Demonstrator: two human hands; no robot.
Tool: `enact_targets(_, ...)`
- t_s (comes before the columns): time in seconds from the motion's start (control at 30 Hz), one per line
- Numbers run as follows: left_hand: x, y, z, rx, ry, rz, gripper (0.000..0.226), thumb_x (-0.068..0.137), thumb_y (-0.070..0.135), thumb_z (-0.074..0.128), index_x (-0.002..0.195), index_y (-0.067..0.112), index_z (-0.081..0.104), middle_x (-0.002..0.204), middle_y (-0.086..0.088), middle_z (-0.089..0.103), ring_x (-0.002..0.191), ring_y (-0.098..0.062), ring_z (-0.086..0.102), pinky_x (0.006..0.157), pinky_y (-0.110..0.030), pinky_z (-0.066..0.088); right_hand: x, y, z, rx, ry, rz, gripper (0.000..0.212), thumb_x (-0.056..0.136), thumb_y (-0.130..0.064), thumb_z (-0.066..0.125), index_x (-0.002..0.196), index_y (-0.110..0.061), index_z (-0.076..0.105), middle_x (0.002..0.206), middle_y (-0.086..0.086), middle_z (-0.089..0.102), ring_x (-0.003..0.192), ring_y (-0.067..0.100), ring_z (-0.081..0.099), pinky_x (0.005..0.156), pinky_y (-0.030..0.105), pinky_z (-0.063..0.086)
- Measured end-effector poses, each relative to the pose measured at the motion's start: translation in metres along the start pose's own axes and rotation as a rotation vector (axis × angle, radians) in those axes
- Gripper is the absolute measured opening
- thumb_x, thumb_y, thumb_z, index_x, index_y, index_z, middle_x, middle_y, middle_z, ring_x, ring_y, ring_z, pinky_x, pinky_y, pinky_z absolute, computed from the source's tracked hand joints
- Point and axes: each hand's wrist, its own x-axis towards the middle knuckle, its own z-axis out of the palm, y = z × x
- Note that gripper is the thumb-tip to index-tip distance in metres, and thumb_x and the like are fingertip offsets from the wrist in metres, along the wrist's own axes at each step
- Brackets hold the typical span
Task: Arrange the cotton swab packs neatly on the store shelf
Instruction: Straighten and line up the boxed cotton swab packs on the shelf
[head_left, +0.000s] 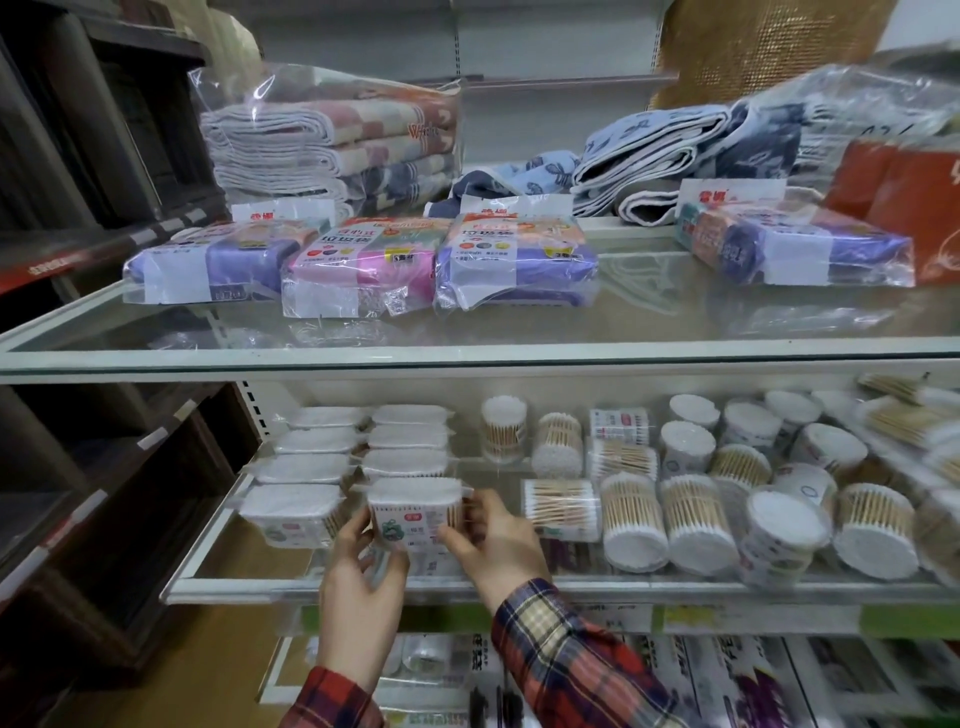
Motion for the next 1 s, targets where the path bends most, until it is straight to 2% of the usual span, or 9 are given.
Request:
enact_targets(0.23, 0.0027, -0.0019, 0.0024, 0.031, 0.032, -0.005, 0.06, 0.086, 0.011, 0.067, 0.14, 0.024, 0.042, 0.135, -0.006, 0.043, 0.119, -0.024, 0.05, 0.106, -0.047, 0.041, 0.0006, -0.0042, -0.0015, -0.045, -0.002, -0.025, 0.038, 0.083, -0.052, 0.061, 0.114, -0.034, 0.049, 0.108, -0.007, 0.066, 0.097, 0.015, 0.062, 0.086, 0.032, 0.052)
enact_targets(0.5, -0.0019, -0.0023, 0.0028, 0.003, 0.018, 0.035, 0.063, 0.086, 0.006, 0.065, 0.142, 0.019, 0.038, 0.137, -0.004, 0.047, 0.123, -0.02, 0.047, 0.106, -0.04, 0.038, 0.0016, -0.0068, 0.0018, -0.059, -0.021, -0.011, 0.04, 0.083, -0.054, 0.059, 0.115, -0.034, 0.046, 0.107, -0.007, 0.066, 0.097, 0.016, 0.062, 0.087, 0.037, 0.053)
enact_targets(1.0, -0.0037, -0.0022, 0.0038, -0.01, 0.028, 0.029, 0.063, 0.086, 0.006, 0.064, 0.142, 0.018, 0.037, 0.138, -0.006, 0.045, 0.125, -0.022, 0.045, 0.108, -0.042, 0.038, 0.0002, -0.0067, 0.0015, -0.081, -0.017, -0.03, 0.041, 0.084, -0.056, 0.057, 0.117, -0.034, 0.046, 0.109, -0.006, 0.067, 0.095, 0.016, 0.064, 0.084, 0.032, 0.053)
